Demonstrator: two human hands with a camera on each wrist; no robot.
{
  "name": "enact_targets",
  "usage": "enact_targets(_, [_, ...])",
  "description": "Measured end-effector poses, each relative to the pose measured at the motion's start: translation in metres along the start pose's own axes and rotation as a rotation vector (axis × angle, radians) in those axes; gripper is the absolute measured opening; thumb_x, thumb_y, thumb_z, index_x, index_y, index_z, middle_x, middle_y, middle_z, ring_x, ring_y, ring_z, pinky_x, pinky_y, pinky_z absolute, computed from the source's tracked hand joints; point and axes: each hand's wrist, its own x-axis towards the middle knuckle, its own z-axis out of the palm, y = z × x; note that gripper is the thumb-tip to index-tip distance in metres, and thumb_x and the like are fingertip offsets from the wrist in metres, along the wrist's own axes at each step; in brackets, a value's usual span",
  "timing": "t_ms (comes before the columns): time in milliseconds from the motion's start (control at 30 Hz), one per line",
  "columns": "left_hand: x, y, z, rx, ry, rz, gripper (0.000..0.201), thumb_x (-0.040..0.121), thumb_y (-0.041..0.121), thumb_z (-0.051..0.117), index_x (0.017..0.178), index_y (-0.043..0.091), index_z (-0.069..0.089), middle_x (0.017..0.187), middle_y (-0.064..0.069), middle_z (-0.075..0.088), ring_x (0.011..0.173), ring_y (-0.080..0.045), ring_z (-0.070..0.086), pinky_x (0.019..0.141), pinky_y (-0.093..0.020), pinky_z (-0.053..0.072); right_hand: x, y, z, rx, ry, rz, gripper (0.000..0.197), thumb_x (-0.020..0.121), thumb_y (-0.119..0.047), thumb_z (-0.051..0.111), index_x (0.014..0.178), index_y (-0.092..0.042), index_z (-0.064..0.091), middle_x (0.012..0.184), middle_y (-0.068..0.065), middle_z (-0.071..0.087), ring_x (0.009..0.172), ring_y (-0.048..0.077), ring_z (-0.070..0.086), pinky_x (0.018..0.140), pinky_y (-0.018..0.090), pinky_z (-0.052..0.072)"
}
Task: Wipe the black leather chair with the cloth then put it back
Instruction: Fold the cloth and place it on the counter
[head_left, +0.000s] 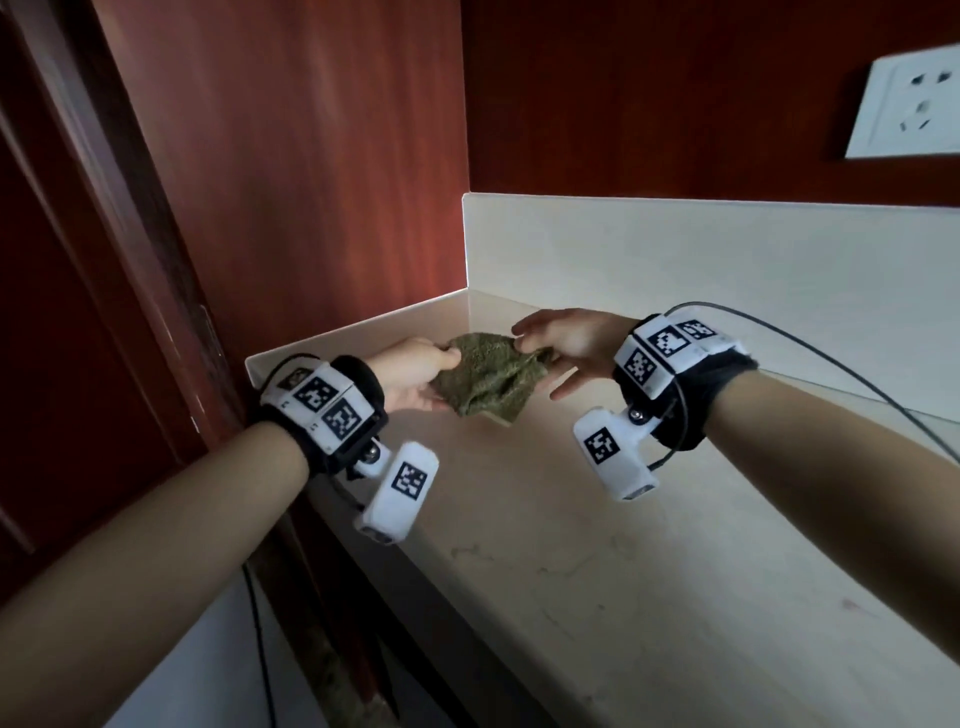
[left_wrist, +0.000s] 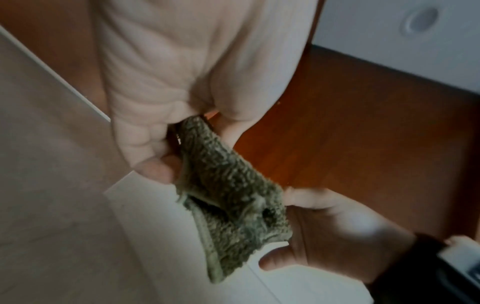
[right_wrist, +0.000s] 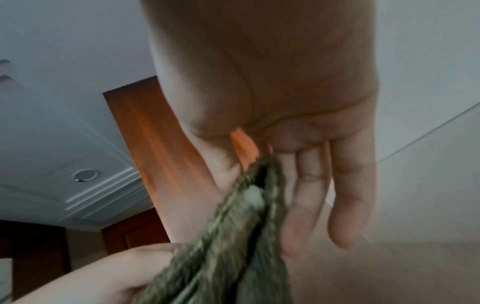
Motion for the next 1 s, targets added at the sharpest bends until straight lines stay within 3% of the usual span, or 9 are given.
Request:
enact_targets(67, [0.002, -0.008, 0.005, 0.010, 0.002, 0.001, 0.019, 0.100, 0.015, 0.042, 0.116, 0.006, 0.049, 0.106, -0.012, 0.054, 0.075, -0.019, 0.056, 0.060, -0.028, 0.050, 0.005, 0.006, 0.005, 0.001, -0.066, 0.077, 0.044, 0.096, -0.007, 0.045, 0.138, -0.009, 0.038, 0.139, 0.017, 0.039, 0.097, 0.032, 0.057, 0.075, 0.037, 0.051])
enact_targets(133, [0.001, -0.011, 0.008, -0.143, -0.003, -0.013, 0.029, 0.101, 0.011, 0.038, 0.127, 0.001, 0.046, 0.116, -0.015, 0.054, 0.099, -0.026, 0.058, 0.075, -0.033, 0.049, 0.008, 0.010, 0.009, 0.089, -0.127, 0.108, 0.039, 0.096, 0.001, 0.039, 0.135, 0.003, 0.038, 0.142, 0.024, 0.036, 0.098, 0.037, 0.058, 0.081, 0.039, 0.048])
enact_targets(200, [0.001, -0.007, 0.009, -0.326, -0.006, -0.005, 0.033, 0.102, 0.010, 0.032, 0.131, -0.001, 0.043, 0.125, -0.016, 0.053, 0.118, -0.026, 0.052, 0.086, -0.036, 0.042, 0.011, 0.011, 0.012, 0.192, -0.176, 0.080, 0.027, 0.094, 0.006, 0.031, 0.114, 0.007, 0.050, 0.120, 0.027, 0.055, 0.080, 0.028, 0.065, 0.076, 0.033, 0.052])
enact_targets(300, [0.003, -0.004, 0.007, -0.432, -0.040, -0.037, 0.023, 0.103, 0.012, 0.030, 0.111, 0.008, 0.051, 0.106, -0.010, 0.057, 0.090, -0.019, 0.058, 0.085, -0.036, 0.040, 0.014, 0.014, 0.013, 0.286, -0.214, 0.079, 0.026, 0.093, 0.000, 0.029, 0.097, 0.003, 0.055, 0.085, 0.017, 0.065, 0.061, 0.020, 0.068, 0.059, 0.027, 0.056])
enact_targets(367, [0.002, -0.011, 0.007, -0.269, -0.081, -0.139, 0.018, 0.102, 0.014, 0.034, 0.097, 0.012, 0.051, 0.104, -0.008, 0.056, 0.081, -0.017, 0.055, 0.085, -0.035, 0.040, 0.015, 0.022, 0.013, 0.094, -0.207, 0.160, 0.027, 0.095, -0.009, 0.033, 0.107, 0.002, 0.054, 0.084, 0.014, 0.066, 0.065, 0.023, 0.066, 0.057, 0.030, 0.053])
enact_targets(500, [0.001, -0.022, 0.011, 0.182, -0.095, -0.196, 0.032, 0.099, 0.014, 0.044, 0.130, 0.006, 0.044, 0.135, -0.009, 0.047, 0.121, -0.025, 0.048, 0.096, -0.036, 0.042, 0.021, 0.033, 0.013, -0.334, -0.144, 0.241, 0.034, 0.094, -0.019, 0.047, 0.126, -0.007, 0.051, 0.096, 0.006, 0.057, 0.080, 0.020, 0.059, 0.048, 0.030, 0.052])
enact_targets(700, [0.003, -0.018, 0.004, 0.446, -0.034, -0.151, 0.049, 0.094, 0.003, 0.051, 0.139, -0.003, 0.031, 0.141, -0.022, 0.039, 0.122, -0.034, 0.047, 0.083, -0.036, 0.050, 0.025, 0.028, 0.016, -0.373, -0.054, 0.184, 0.052, 0.091, -0.036, 0.057, 0.126, 0.000, 0.049, 0.115, 0.013, 0.057, 0.093, 0.027, 0.060, 0.064, 0.034, 0.054])
enact_targets(833, [0.000, -0.022, 0.009, 0.400, -0.087, -0.171, 0.047, 0.091, 0.000, 0.055, 0.134, -0.008, 0.035, 0.134, -0.026, 0.045, 0.113, -0.036, 0.055, 0.078, -0.033, 0.051, 0.027, 0.026, 0.027, -0.346, -0.033, 0.159, 0.053, 0.085, -0.025, 0.067, 0.123, 0.007, 0.049, 0.123, 0.020, 0.055, 0.087, 0.033, 0.067, 0.085, 0.041, 0.054])
enact_targets(1000, [-0.001, -0.023, 0.006, 0.349, -0.081, -0.189, 0.051, 0.091, 0.001, 0.056, 0.137, -0.003, 0.033, 0.140, -0.025, 0.042, 0.111, -0.036, 0.057, 0.070, -0.036, 0.052, 0.016, 0.015, 0.029, -0.545, 0.011, 0.153, 0.036, 0.089, -0.029, 0.061, 0.106, 0.003, 0.055, 0.081, 0.013, 0.059, 0.062, 0.021, 0.058, 0.061, 0.027, 0.048])
